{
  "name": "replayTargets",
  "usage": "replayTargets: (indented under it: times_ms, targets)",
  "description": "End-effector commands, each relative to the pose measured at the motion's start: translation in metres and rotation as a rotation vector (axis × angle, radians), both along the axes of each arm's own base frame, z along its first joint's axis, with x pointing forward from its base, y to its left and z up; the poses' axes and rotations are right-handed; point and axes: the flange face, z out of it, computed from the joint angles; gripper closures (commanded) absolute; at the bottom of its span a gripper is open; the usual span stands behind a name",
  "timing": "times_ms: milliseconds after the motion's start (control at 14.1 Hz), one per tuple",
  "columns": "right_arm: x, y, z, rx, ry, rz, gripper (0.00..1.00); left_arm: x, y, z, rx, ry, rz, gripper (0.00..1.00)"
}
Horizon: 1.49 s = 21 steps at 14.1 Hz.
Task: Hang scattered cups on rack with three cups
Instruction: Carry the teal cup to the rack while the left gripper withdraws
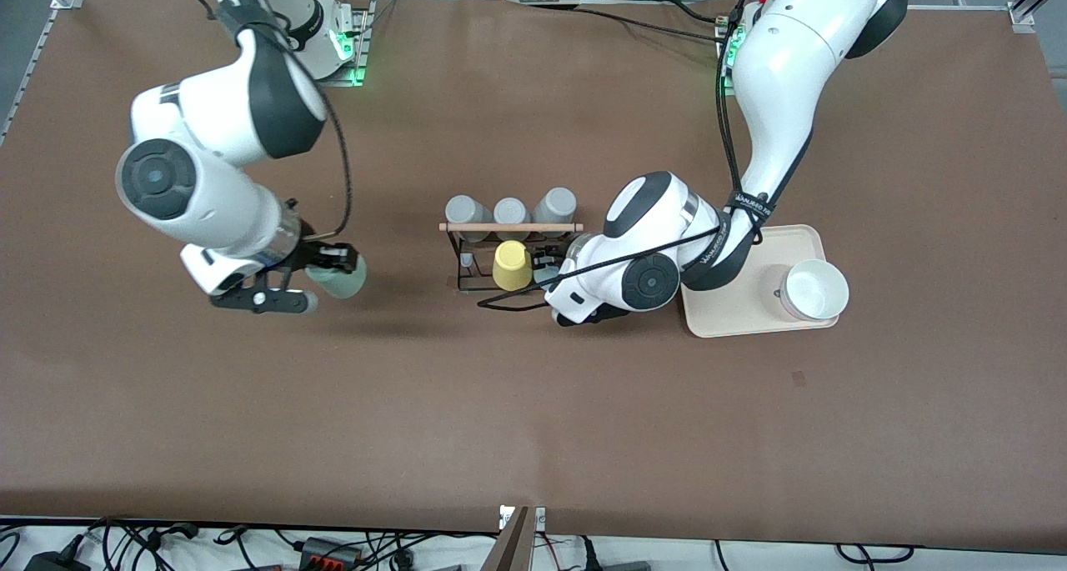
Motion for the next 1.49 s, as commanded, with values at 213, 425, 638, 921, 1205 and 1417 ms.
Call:
replayTargets:
  times_ms: [213, 425, 638, 921, 1205, 1417]
  targets:
    - [-0.013, 0.094, -0.008, 0.003, -0.034, -0.116, 0.67, 0.071, 0.160, 0.107, 0.031, -0.110, 0.159, 0.00]
    - [-0.019, 0.133, -0.018, 0.015, -0.062, -0.179, 0.67, 0.092, 0.270, 0.119, 0.037, -0.100, 0.192, 0.00]
    - [-0.028, 0.163, -0.033, 0.000, -0.057, -0.212, 0.67, 0.093, 0.333, 0.158, 0.081, -0.279, -0.067, 0.00]
    - [-0.037, 0.178, -0.055, -0.040, -0.049, -0.177, 0.67, 0.073, 0.390, 0.236, 0.144, -0.359, -0.020, 0.00]
    - [-0.042, 0.187, -0.084, -0.082, -0.046, -0.151, 0.67, 0.014, 0.355, 0.262, 0.330, -0.376, -0.119, 0.00]
    - [-0.048, 0.192, -0.109, -0.089, -0.041, -0.138, 0.67, -0.026, 0.367, 0.239, 0.300, -0.366, -0.040, 0.00]
